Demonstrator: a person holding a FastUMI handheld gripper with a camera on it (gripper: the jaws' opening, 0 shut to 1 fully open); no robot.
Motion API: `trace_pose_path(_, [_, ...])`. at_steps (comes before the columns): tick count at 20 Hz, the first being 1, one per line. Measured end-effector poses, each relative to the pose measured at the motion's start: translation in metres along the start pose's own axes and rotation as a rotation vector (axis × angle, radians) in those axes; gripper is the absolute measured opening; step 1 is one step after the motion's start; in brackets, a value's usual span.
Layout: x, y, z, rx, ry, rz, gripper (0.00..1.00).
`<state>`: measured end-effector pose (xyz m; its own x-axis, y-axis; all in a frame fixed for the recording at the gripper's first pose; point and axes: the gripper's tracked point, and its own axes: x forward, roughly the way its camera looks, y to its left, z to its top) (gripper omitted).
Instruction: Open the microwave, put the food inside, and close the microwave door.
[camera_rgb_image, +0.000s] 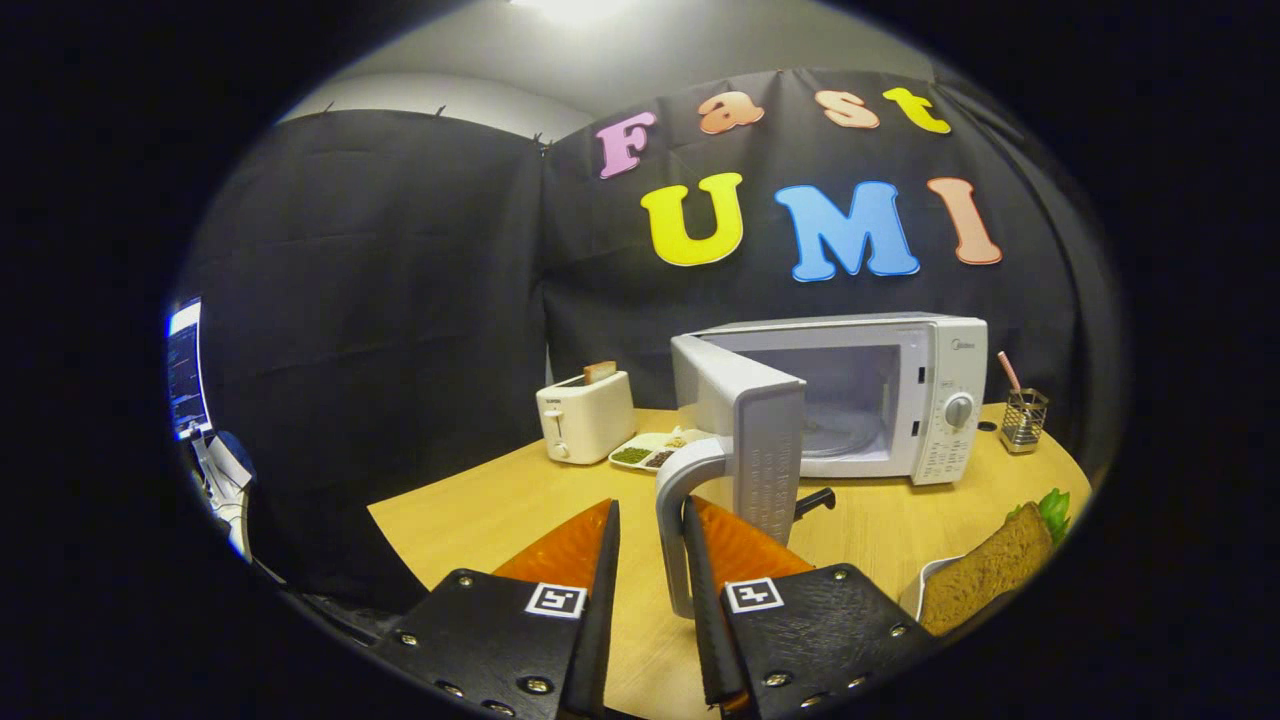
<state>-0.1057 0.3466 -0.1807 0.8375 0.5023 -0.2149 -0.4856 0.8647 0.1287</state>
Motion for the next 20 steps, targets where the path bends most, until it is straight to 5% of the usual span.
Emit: trace_pose_path(20, [0.045, 0.142, 0.001, -0.030, -0.014, 0.228, 0.30])
